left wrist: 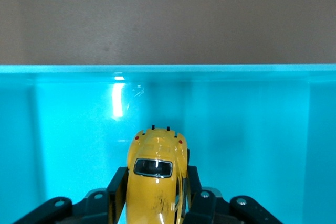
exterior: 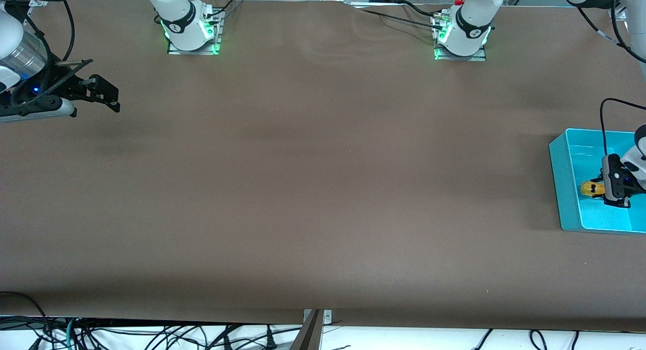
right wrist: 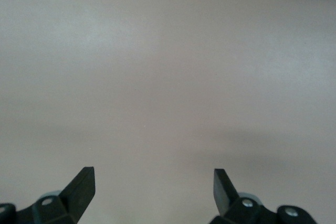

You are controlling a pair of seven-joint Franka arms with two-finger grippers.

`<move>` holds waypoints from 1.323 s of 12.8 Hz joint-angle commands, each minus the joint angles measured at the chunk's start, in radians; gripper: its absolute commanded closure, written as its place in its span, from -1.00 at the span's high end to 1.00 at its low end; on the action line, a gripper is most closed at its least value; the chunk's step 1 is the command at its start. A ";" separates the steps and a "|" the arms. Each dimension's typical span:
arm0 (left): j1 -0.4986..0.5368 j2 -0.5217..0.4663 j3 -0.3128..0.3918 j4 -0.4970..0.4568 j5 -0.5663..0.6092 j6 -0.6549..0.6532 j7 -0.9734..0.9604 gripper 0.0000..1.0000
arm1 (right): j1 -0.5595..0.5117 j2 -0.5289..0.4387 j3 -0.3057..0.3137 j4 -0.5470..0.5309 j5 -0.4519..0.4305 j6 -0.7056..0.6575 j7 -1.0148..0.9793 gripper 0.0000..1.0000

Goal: Wind and store yellow beetle car
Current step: 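Lower the car into the bin and open the left gripper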

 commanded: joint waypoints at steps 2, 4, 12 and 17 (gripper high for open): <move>-0.017 -0.099 0.026 -0.177 -0.023 0.098 0.022 -1.00 | 0.011 -0.006 -0.013 -0.007 0.004 0.009 -0.018 1.00; -0.016 -0.099 0.031 -0.230 -0.025 0.167 0.017 -1.00 | 0.012 -0.006 -0.012 -0.007 0.004 0.007 -0.018 1.00; -0.017 -0.107 0.029 -0.283 -0.062 0.260 0.020 0.45 | 0.014 -0.014 -0.010 -0.013 0.004 0.009 -0.018 1.00; -0.025 -0.171 0.023 -0.221 -0.059 0.050 -0.115 1.00 | 0.014 -0.012 -0.008 -0.013 0.002 0.007 -0.018 1.00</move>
